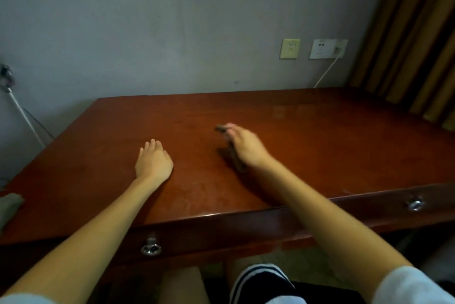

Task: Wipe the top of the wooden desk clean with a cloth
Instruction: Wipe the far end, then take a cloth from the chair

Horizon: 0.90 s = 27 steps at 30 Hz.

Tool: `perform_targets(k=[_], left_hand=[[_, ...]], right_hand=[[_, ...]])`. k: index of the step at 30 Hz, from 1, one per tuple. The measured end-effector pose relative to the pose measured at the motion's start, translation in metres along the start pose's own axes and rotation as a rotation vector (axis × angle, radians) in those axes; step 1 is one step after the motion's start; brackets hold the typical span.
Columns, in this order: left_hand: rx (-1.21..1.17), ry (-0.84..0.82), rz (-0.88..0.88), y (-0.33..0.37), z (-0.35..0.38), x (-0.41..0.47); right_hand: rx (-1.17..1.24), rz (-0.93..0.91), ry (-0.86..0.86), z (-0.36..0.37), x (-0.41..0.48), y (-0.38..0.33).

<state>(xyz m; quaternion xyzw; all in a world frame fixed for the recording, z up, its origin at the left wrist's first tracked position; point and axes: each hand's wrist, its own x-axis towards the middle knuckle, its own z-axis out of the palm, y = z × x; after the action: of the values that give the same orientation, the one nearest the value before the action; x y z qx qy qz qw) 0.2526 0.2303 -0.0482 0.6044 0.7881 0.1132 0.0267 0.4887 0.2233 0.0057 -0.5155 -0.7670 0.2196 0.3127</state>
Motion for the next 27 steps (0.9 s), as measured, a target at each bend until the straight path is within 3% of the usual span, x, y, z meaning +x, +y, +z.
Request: perform_targets(k=[2, 6, 9, 12, 21, 24, 27], left_hand=[[0.009, 0.001, -0.003, 0.000, 0.001, 0.001], [0.026, -0.012, -0.029, 0.003, 0.003, 0.002], [0.028, -0.020, -0.051, 0.005, 0.003, 0.003], [0.019, -0.025, -0.065, 0.006, 0.002, 0.003], [-0.022, -0.005, -0.032, 0.007, -0.002, -0.003], [-0.059, -0.017, -0.003, 0.003, -0.004, -0.009], [-0.084, -0.043, 0.072, -0.004, -0.007, -0.017]], right_hand=[[-0.070, 0.092, 0.127, -0.054, -0.019, 0.047], [-0.195, 0.464, 0.374, -0.144, -0.083, 0.152], [-0.310, 0.581, 0.362, -0.155, -0.113, 0.175], [-0.374, 0.518, 0.274, -0.122, -0.109, 0.149], [-0.342, 0.010, -0.059, 0.060, -0.067, -0.013], [-0.255, -0.065, -0.175, 0.068, -0.058, -0.028], [-0.122, -0.022, -0.058, 0.026, -0.059, -0.006]])
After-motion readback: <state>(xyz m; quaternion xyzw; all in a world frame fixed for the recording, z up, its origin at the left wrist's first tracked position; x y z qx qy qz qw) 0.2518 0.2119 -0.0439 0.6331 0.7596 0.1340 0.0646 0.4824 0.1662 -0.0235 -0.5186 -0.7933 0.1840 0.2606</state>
